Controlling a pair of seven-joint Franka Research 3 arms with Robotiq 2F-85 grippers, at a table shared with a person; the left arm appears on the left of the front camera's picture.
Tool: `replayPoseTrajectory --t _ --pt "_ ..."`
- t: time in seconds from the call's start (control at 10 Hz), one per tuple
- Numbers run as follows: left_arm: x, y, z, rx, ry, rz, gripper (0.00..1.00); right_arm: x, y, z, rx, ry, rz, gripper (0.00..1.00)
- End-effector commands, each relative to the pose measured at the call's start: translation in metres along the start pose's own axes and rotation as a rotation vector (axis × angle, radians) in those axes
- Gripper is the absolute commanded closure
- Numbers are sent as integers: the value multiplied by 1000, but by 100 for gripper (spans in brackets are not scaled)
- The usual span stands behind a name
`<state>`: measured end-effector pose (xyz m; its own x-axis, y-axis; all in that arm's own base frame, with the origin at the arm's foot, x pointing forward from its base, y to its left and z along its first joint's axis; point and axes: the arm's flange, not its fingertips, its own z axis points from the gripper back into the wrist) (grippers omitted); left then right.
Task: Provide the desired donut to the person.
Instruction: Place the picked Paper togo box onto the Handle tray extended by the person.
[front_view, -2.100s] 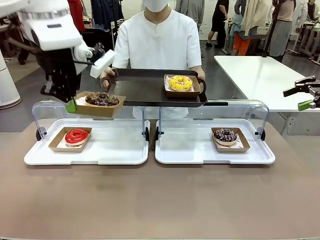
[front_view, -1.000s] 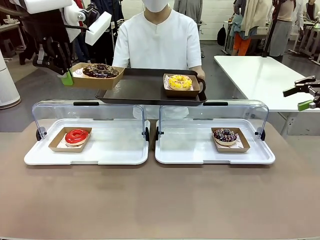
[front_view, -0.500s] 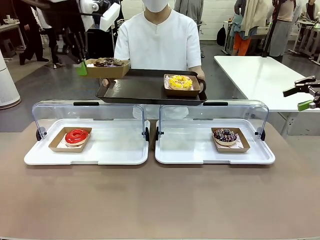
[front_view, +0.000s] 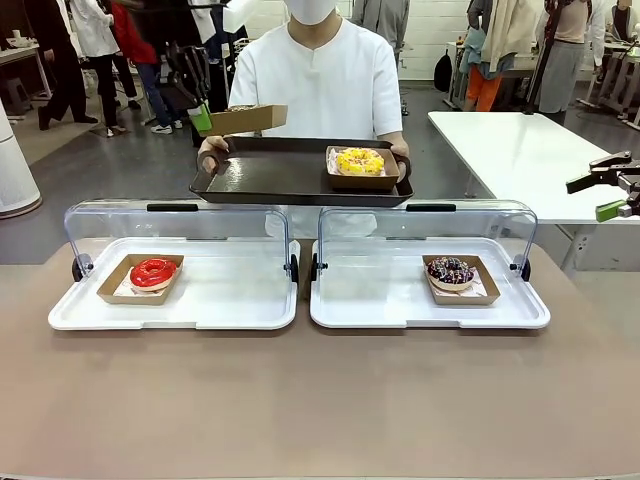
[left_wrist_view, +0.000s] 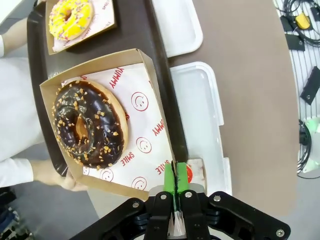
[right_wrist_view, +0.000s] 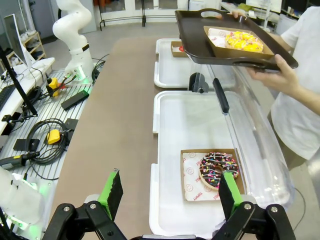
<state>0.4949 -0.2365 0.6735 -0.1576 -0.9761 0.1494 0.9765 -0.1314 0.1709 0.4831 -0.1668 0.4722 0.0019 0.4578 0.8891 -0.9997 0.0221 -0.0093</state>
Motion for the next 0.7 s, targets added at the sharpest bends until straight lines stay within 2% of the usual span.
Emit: replayPoseTrajectory --t 0.0,0.6 --pt "8 24 0 -34 10 5 99 1 -2 0 -4 -9 -5 0" --pt "10 80 -53 -70 142 73 99 1 -2 0 -4 -9 -5 0"
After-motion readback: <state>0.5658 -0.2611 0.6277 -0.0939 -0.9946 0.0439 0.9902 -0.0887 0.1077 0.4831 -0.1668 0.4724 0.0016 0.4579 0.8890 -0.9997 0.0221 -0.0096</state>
